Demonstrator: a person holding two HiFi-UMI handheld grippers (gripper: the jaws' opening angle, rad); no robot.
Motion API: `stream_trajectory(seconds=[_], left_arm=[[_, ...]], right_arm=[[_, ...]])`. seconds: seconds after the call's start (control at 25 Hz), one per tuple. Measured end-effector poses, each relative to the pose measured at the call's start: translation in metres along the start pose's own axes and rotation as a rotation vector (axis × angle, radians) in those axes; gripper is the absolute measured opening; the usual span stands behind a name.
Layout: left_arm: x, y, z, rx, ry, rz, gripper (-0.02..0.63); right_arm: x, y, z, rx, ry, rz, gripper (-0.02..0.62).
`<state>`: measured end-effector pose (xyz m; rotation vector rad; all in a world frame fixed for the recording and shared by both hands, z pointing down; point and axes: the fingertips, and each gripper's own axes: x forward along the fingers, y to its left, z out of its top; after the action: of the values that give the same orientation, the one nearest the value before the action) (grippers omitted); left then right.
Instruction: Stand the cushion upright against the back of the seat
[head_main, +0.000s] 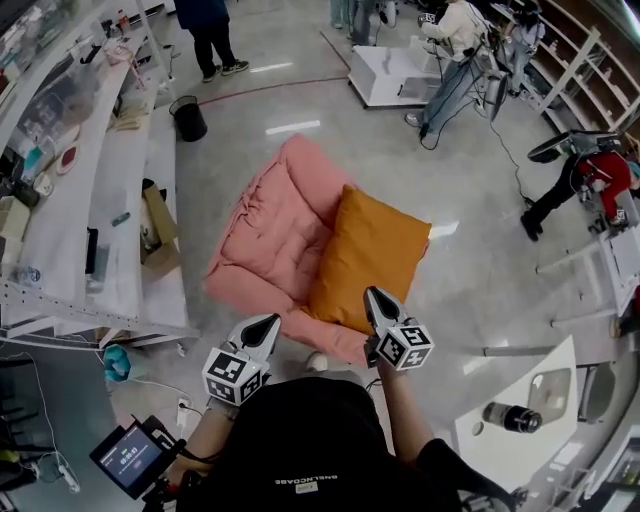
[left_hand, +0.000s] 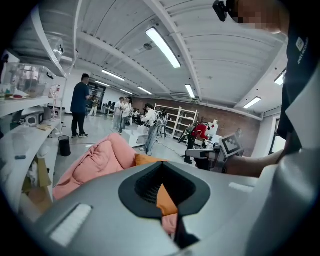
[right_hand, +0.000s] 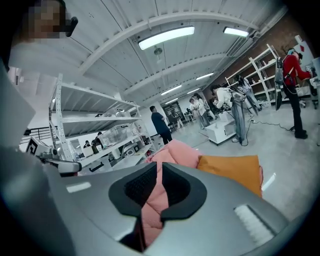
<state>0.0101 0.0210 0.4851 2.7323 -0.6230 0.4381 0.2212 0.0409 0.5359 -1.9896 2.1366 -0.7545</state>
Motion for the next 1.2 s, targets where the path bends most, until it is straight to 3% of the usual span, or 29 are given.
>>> stream_trajectory(seconds=[0.36,0.6,0.8,1.2], left_arm=[[0.002,0.008,0.001,-0.02,0.029,0.042,0.02],[-0.005,0.022,0.0,-0.054,0.024,0.093,0.02],[-0.005,0.028,-0.003,-0.07,0.038,0.115,0.02],[-0.009,0.034,-0.016,-0.086,0.081,0.136,0.02]], right_arm=[[0.041,-0.047,0.001,0.003,0.093,-0.034,0.122],[0.074,-0.088,-0.004,0.002,0.155,-0.106,0.19],[0.096,-0.122,-0.008,0.018,0.208,-0.169,0.317],[0.137,-0.183,-0.053,0.026,0.361,-0.272,0.408]])
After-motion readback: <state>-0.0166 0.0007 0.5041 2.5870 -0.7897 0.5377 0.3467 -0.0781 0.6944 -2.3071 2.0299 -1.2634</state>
